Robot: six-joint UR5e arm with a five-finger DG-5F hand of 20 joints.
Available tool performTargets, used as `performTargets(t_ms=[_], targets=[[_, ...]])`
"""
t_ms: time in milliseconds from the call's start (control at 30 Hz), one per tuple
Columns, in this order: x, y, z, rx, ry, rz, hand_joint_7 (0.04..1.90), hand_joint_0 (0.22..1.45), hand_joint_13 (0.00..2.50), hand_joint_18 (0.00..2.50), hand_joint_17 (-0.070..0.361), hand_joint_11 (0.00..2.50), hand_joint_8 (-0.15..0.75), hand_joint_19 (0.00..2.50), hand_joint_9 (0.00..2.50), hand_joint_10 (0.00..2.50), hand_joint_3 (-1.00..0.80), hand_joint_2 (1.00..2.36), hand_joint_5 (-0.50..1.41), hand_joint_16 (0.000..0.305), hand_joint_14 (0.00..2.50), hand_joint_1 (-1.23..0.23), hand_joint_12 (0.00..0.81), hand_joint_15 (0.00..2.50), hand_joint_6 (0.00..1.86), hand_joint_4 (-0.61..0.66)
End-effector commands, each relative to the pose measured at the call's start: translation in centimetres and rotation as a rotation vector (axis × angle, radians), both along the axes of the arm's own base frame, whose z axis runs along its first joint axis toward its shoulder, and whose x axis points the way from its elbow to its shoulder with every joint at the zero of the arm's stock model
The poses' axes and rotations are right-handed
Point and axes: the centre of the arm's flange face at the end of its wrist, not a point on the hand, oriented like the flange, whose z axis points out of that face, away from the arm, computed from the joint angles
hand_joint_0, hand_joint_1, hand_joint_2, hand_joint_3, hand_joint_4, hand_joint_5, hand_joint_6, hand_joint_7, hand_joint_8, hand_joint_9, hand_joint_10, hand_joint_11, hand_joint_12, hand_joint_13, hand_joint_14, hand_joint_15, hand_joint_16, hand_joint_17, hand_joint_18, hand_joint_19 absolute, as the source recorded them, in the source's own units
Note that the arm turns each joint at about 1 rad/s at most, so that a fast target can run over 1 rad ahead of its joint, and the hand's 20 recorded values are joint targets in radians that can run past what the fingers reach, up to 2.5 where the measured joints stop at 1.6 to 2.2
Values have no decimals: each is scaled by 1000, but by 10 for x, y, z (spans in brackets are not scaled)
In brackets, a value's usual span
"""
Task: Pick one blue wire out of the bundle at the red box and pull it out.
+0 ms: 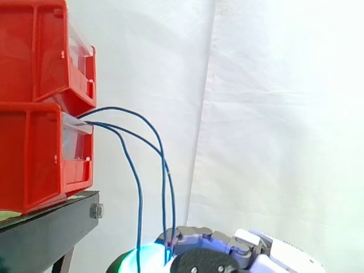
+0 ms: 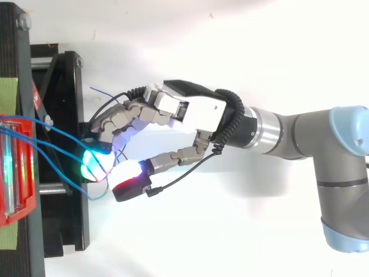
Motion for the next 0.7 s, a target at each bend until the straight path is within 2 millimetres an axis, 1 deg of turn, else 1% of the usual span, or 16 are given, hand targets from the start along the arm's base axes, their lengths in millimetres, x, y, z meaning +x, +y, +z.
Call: performTargets(t_ms=[0, 67, 133, 200, 267, 300, 433, 533, 667], targets=[[-14, -3, 12, 3, 24, -1, 814, 618, 915, 706, 150, 787, 355, 369, 1072, 9, 6, 1004, -180, 67, 17, -719, 465, 549, 958, -7], [-29, -6, 23, 0, 64, -4, 819, 618, 915, 709, 151, 787, 356, 368, 1074, 8, 8, 1004, -180, 67, 18, -720, 464, 551, 958, -3], [-39, -7, 29, -5, 106, -3, 819, 619, 917, 710, 151, 784, 359, 367, 1076, 10, 8, 1003, -179, 67, 16, -722, 467, 550, 958, -3], [-45, -8, 35, -7, 135, -3, 815, 619, 918, 713, 152, 781, 359, 366, 1082, 8, 8, 1003, -178, 67, 17, -722, 467, 556, 958, -2], [-47, -9, 44, 1, 142, -1, 819, 618, 919, 713, 151, 783, 358, 371, 1084, 8, 12, 1003, -179, 67, 16, -721, 469, 549, 958, -1], [-51, -12, 53, 9, 194, 3, 813, 619, 920, 713, 152, 788, 359, 366, 1089, 6, 11, 1003, -178, 67, 16, -721, 469, 549, 958, -3], [-57, -15, 65, 6, 283, 3, 812, 619, 922, 714, 152, 783, 361, 366, 1088, 9, 7, 1002, -178, 67, 16, -723, 469, 553, 958, 0], [-59, -15, 70, 5, 309, 9, 809, 621, 922, 714, 151, 789, 362, 369, 1088, 9, 3, 1003, -178, 67, 16, -724, 473, 547, 957, 7], [-66, -16, 83, 10, 384, 13, 825, 626, 909, 702, 145, 792, 354, 361, 1061, 10, -21, 1009, -184, 64, 18, -748, 460, 550, 956, 8]])
